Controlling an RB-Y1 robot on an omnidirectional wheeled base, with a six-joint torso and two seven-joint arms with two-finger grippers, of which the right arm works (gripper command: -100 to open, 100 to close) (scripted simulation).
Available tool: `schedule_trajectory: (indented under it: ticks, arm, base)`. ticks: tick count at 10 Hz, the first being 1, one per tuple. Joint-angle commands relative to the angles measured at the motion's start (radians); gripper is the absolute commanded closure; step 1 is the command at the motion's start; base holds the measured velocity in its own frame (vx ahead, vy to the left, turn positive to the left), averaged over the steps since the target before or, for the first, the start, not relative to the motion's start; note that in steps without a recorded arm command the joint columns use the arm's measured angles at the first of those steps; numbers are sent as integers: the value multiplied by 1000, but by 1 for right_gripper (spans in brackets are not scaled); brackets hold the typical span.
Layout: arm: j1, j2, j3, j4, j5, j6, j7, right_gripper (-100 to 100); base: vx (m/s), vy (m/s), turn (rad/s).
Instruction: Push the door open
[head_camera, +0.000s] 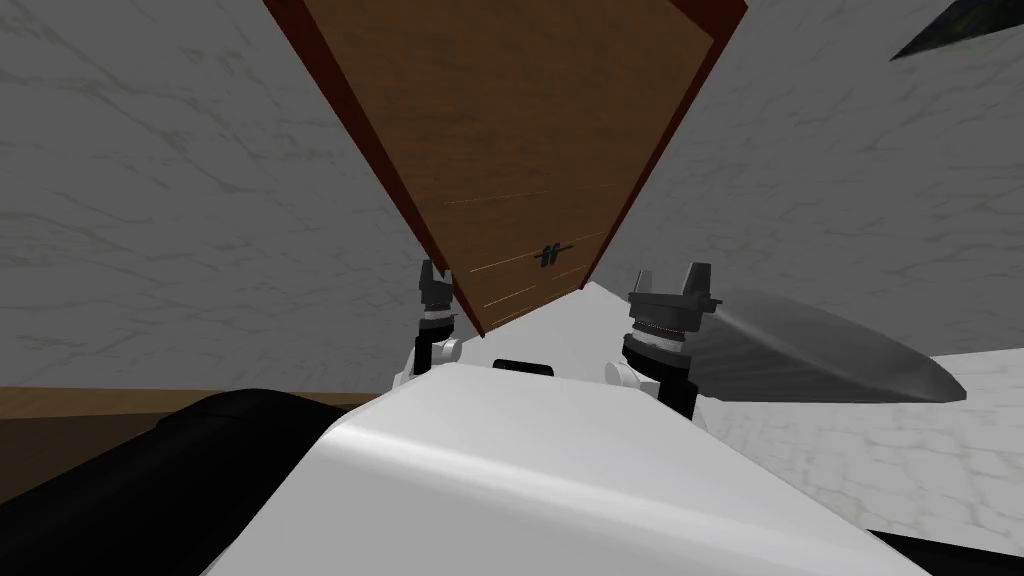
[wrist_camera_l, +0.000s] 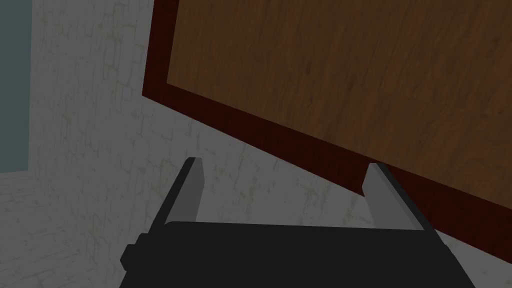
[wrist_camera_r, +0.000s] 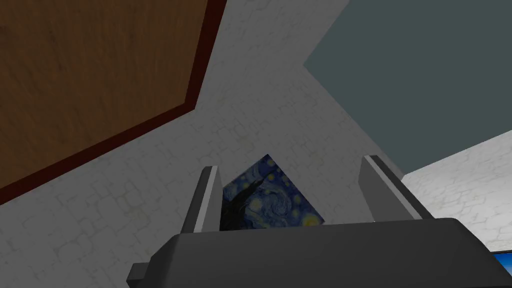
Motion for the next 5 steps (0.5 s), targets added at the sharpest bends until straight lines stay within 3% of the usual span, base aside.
schedule_trajectory:
  ticks: [1,5]
  arm:
    - [-17,-8,8,31,2,8,-1,-100]
    - [-66,-26,29,120,6,32,-2,-100]
  base:
    - [146,-165,86]
    - [124,-108,85]
